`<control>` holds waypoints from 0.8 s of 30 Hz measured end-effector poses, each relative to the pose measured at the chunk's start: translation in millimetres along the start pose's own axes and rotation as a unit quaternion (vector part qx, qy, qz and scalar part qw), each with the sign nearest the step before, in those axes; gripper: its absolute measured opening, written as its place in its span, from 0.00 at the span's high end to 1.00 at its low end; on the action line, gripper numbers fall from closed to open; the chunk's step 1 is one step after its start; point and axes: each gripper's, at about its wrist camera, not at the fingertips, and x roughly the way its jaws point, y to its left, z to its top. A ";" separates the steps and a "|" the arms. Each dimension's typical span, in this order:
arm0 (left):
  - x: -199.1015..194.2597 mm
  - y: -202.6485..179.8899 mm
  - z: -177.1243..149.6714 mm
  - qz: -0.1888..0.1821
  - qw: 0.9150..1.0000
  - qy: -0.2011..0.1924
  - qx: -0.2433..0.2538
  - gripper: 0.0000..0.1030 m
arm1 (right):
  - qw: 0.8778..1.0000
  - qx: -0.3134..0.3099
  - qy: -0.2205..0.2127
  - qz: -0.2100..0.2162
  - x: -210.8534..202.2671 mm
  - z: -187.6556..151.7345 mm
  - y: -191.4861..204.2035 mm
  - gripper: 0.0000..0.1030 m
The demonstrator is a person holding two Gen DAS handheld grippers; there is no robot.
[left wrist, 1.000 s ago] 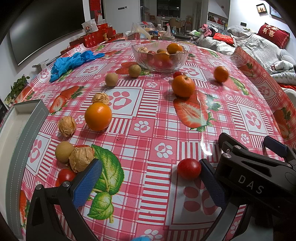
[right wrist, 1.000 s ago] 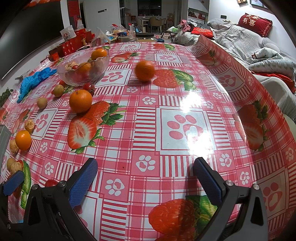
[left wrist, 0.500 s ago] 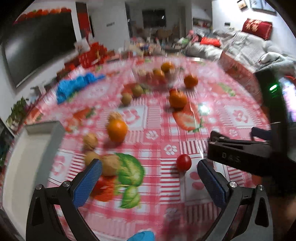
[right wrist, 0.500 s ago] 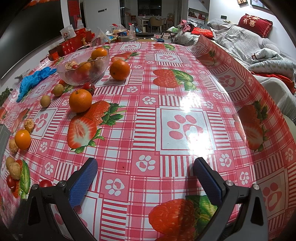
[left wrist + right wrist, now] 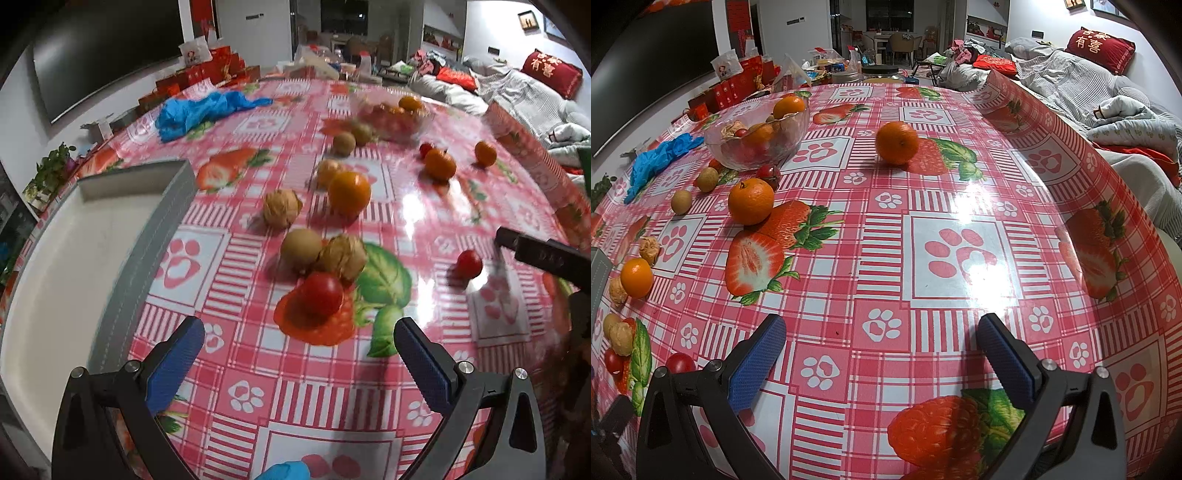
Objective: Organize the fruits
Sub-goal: 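Move the left tool toward the red cherry tomato on the tablecloth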
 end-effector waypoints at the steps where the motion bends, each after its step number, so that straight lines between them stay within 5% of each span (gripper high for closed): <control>1: 3.5 1.3 -0.1 -0.002 1.000 0.004 -0.002 0.00 | 1.000 0.000 0.000 0.000 0.2 0.1 0.3 0.00; 8: 8.4 6.5 -4.5 -0.023 1.000 0.007 -0.013 0.00 | 1.000 -0.001 0.010 0.013 -6.3 -4.1 1.3 0.00; 11: 7.7 7.3 -6.9 -0.026 1.000 -0.003 -0.013 0.00 | 0.997 0.005 0.001 0.076 -22.7 -14.4 9.3 0.00; 16: 6.8 6.9 -7.8 -0.027 1.000 -0.002 -0.011 0.00 | 0.991 -0.053 -0.006 0.122 -38.3 -21.7 54.0 0.00; 20: 6.4 8.1 -8.4 -0.035 0.999 -0.004 -0.009 0.00 | 0.988 -0.089 0.002 0.127 -33.6 -24.1 84.6 0.01; 24: 4.9 10.1 -8.6 -0.039 0.999 -0.003 -0.001 0.00 | 0.987 -0.121 0.002 0.108 -25.1 -26.5 106.7 0.14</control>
